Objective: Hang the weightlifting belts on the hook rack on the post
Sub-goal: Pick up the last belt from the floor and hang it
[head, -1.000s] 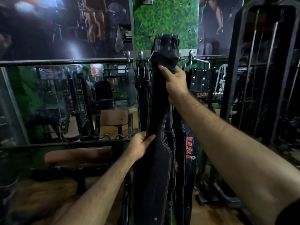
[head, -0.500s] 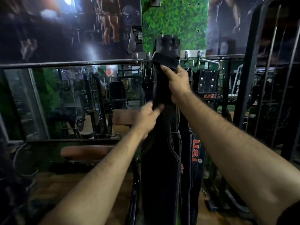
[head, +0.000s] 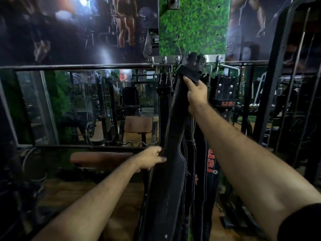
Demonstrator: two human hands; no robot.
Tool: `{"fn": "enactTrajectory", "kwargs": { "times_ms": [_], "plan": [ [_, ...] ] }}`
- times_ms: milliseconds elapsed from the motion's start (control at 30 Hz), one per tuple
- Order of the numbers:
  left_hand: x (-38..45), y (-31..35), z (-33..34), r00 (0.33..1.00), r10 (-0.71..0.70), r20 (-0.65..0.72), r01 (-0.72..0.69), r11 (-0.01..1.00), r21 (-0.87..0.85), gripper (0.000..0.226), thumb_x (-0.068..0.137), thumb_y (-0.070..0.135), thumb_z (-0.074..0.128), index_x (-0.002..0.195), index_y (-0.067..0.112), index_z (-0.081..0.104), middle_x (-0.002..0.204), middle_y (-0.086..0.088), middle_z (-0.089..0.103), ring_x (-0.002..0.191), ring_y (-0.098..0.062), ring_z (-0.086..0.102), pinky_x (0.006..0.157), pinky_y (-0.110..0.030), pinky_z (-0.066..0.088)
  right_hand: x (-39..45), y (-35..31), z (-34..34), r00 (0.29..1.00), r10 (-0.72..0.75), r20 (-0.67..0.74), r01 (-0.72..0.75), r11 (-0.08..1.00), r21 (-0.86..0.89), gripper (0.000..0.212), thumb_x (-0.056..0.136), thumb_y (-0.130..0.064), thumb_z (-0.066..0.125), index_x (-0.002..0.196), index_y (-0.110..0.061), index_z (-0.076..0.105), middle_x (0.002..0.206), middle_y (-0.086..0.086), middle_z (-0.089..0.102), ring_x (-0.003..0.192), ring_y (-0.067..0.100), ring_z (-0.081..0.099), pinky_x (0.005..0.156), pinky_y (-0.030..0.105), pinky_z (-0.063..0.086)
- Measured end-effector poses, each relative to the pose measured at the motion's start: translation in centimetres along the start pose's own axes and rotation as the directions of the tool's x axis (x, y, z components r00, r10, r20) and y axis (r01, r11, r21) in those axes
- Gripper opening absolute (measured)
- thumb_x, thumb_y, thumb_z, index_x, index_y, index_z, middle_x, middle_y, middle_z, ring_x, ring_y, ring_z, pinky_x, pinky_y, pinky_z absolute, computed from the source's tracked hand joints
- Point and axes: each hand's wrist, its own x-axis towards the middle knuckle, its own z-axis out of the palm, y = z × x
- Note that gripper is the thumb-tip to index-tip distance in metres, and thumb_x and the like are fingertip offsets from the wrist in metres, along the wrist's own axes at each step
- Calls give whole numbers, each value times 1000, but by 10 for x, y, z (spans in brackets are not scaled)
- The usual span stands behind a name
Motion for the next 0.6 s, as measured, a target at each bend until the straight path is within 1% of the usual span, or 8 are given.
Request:
{"fn": "enactTrajectory", "kwargs": {
  "times_ms": [33,100,200,267,367,433,533,600],
  "plan": [
    [0,19,-7,997,52,-64,-58,992,-109,72,93,35,69,153,13,36,155,0,41,140,-21,47,120,-44,36,-2,-2,4,998,21,55,-22,1000,6,9,93,-10,69,102,-9,70,88,6,74,80,17,72,75,31,60],
    [2,67,-21,951,186,-246,-255,922,-290,72,91,46,66,150,13,42,154,-4,47,139,-22,49,119,-47,36,-11,-7,14,984,45,174,-40,999,-31,8,96,-9,65,104,-9,66,88,8,72,79,19,69,78,34,59],
    [4,130,-36,783,294,-549,-551,737,-391,46,92,43,61,129,15,62,131,-8,69,123,-22,64,109,-42,49,-18,-8,23,924,6,383,44,992,-120,13,102,-12,54,111,-9,64,97,10,71,87,18,69,87,33,57],
    [-1,151,-39,679,337,-652,-661,666,-345,22,98,31,55,115,26,68,121,-4,73,117,-19,68,104,-37,53,-23,-6,21,889,-38,457,121,981,-154,22,104,-20,50,119,-9,62,110,10,70,101,19,67,98,37,54],
    [-2,151,-39,629,365,-687,-699,653,-293,19,99,25,55,112,19,69,117,-7,75,114,-22,70,104,-39,54,-40,12,9,870,-113,479,181,979,-97,25,105,-23,47,125,-14,57,121,7,67,113,15,64,105,32,49],
    [-2,145,-40,618,353,-703,-707,641,-300,16,99,24,57,101,12,69,103,-6,77,101,-21,72,98,-41,57,-58,35,-2,860,-99,501,184,975,-123,19,105,-19,48,121,-20,58,120,2,66,113,9,63,104,28,48],
    [-7,143,-50,601,329,-728,-695,665,-274,26,102,21,57,76,23,57,71,14,60,71,1,53,74,-19,47,-86,79,-21,867,17,499,141,950,-277,7,103,-20,55,105,-21,62,103,-4,67,93,0,61,90,26,51],
    [-13,144,-56,613,342,-713,-703,648,-293,17,101,23,56,87,19,64,87,4,64,84,-5,55,82,-22,45,-100,105,-32,862,94,498,94,936,-339,18,101,-16,58,111,-6,68,110,7,72,100,10,65,95,34,54]
  ]
}}
